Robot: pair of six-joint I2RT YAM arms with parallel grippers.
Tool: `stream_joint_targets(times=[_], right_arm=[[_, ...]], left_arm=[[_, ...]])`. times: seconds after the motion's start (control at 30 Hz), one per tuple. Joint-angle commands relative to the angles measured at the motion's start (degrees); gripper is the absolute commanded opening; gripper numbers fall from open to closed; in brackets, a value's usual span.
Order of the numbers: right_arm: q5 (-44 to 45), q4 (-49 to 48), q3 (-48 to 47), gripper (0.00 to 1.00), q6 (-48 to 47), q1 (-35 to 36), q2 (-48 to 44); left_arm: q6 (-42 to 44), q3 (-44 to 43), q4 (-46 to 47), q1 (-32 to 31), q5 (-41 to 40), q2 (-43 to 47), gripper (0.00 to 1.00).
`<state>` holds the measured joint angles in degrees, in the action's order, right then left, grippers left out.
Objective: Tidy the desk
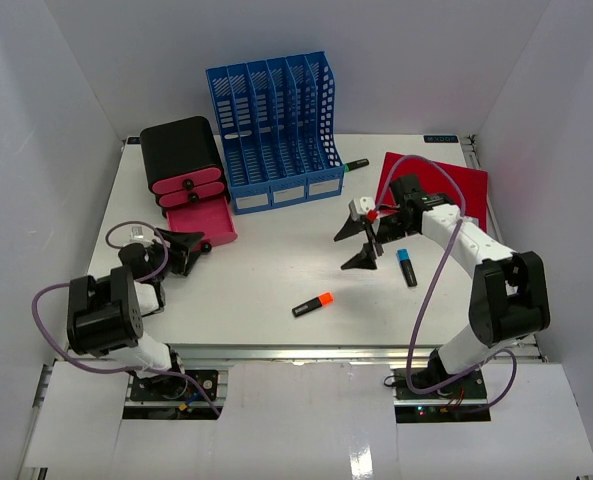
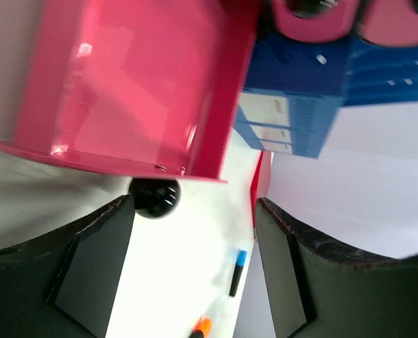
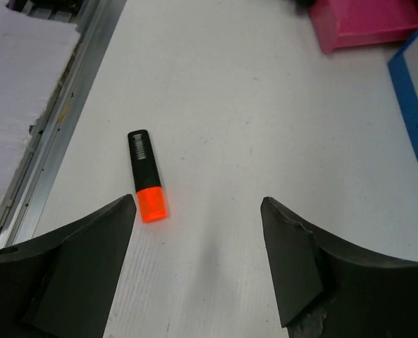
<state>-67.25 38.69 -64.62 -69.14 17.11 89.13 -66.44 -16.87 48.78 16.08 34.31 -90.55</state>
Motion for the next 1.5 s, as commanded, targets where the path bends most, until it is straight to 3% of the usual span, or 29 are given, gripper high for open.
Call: stream_joint_targets(times=[0.0,0.07,0.2,0.3,0.5,0.83,0.9,1.0,1.2,1.33,1.47], right_arm=[[2.31,21.58,-1.61,0.88,-30.22,6.19,3.47],[5.67,20.91,-1.26,0.92,-29.80,9.36,4.54],[15.34,5.05,2.29,0.93,-17.13,19.72,4.48],[21.97,-1.41,3.80,0.92,-8.33,24.21,6.25],[29.07,-6.13,2.66,0.88,-1.85,28.40,10.95],[36.31,-9.09,2.34,0.77,1.47,31.06,14.77],[37.23,-9.25,2.66,0.71,1.52,31.06,14.93],[38.87,-9.25,2.73,0.44,1.54,31.06,15.02],[40.14,-7.61,2.54,0.09,0.28,31.06,13.88],[38.03,-3.65,-5.74,0.08,0.16,31.35,15.53],[39.87,-1.95,-24.12,0.08,4.76,33.43,22.15]], left_arm=[[8.38,-1.22,-12.01,0.36,2.78,11.85,0.79],[10.86,-1.33,-18.21,0.36,2.42,17.72,0.80],[17.18,-1.75,-31.68,0.36,-0.56,30.84,0.81],[21.02,-2.27,-39.65,0.43,-3.98,38.62,0.85],[25.77,-4.82,-53.85,0.45,-10.63,47.66,0.86],[27.24,-8.20,-63.55,0.45,-16.34,56.09,0.85],[27.30,-8.47,-64.60,0.45,-16.92,56.88,0.85],[27.50,-9.07,-66.20,0.45,-17.79,58.74,0.85],[26.69,-11.24,-69.05,0.46,-18.66,60.71,0.84],[25.75,-12.13,-69.74,0.45,-18.80,60.53,0.84],[24.58,-12.47,-71.57,0.45,-20.35,61.31,0.84]])
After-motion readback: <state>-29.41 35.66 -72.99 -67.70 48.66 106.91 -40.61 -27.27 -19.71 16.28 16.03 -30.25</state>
